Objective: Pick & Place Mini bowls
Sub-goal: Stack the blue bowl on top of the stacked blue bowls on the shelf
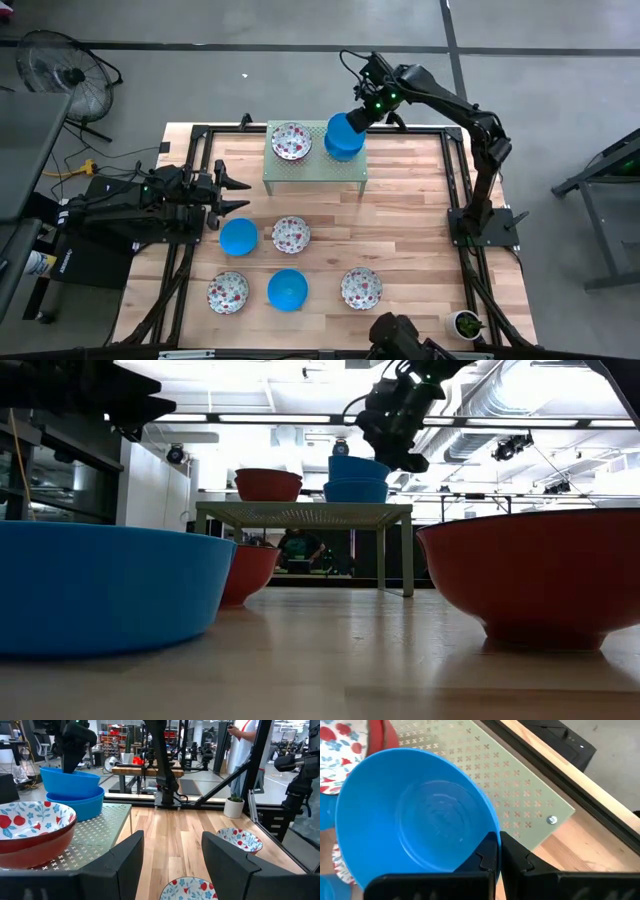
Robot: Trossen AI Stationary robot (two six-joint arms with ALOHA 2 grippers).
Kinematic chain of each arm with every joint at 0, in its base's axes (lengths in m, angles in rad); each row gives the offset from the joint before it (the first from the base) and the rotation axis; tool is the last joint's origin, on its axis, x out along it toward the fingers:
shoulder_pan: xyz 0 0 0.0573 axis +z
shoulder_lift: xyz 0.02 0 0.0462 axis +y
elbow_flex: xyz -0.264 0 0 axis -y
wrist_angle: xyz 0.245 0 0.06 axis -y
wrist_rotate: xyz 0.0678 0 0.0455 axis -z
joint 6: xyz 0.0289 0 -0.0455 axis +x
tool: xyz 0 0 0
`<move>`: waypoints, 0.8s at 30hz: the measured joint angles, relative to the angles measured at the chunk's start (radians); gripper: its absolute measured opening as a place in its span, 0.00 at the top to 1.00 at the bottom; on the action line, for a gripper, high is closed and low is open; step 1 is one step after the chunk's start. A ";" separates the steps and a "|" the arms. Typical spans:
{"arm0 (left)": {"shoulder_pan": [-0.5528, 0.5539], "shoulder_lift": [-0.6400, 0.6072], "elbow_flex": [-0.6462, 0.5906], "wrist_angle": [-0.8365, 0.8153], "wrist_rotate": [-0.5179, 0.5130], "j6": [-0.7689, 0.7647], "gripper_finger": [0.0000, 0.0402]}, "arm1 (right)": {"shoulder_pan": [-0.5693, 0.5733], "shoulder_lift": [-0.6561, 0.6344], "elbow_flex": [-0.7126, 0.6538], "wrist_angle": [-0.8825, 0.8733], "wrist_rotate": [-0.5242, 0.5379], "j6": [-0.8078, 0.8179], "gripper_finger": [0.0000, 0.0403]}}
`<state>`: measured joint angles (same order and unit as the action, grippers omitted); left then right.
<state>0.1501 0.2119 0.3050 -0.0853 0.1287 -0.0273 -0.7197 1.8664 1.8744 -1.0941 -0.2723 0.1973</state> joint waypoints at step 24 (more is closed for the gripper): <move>0.000 0.000 0.000 0.006 0.002 -0.004 0.52 | -0.022 -0.008 0.091 -0.032 -0.085 -0.079 0.67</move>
<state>0.1501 0.2115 0.3050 -0.0788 0.1308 -0.0311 -0.7420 1.8587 1.9656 -1.1262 -0.3573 0.1179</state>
